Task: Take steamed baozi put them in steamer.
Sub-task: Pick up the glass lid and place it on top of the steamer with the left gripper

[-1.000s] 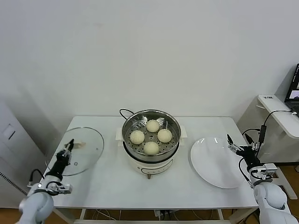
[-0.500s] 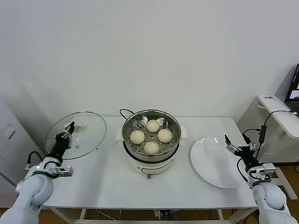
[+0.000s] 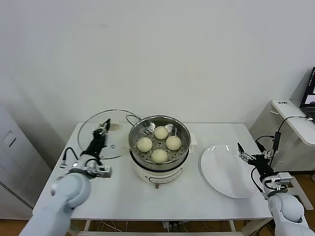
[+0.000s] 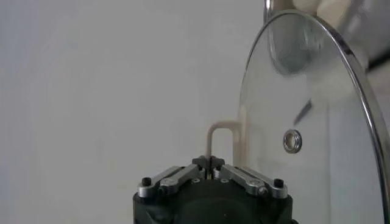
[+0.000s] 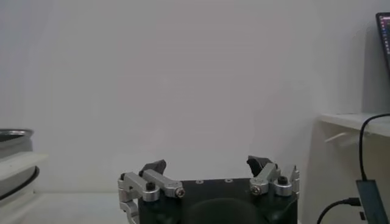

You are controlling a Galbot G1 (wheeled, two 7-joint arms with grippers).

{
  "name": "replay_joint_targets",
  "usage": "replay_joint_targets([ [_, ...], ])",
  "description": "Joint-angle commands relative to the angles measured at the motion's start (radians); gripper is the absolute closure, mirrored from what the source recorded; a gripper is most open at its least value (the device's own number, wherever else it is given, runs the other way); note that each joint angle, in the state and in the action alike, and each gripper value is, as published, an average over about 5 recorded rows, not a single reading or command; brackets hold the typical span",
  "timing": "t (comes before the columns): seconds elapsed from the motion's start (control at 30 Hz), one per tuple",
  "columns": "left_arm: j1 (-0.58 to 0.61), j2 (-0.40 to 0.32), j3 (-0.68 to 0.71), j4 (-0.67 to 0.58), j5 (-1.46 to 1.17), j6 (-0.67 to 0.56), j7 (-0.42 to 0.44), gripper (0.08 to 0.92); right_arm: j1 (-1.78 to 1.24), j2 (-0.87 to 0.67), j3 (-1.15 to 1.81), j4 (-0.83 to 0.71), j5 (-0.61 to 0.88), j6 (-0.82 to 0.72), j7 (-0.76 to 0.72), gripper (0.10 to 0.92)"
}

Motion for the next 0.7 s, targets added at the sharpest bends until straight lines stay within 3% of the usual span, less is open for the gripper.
replay_joint_targets([
  [0.03,-0.137,-0.179,0.231,0.021,0.204,0.155,0.095,0.905,0.001,-0.009,0.001,-0.007,-0.014,-0.002,-0.008,0.203],
  [0.7,-0.138,-0.388,0.264,0.134,0.388,0.171,0.121,0.905,0.023,0.005,-0.006,-0.049,-0.035,0.005,-0.021,0.203],
])
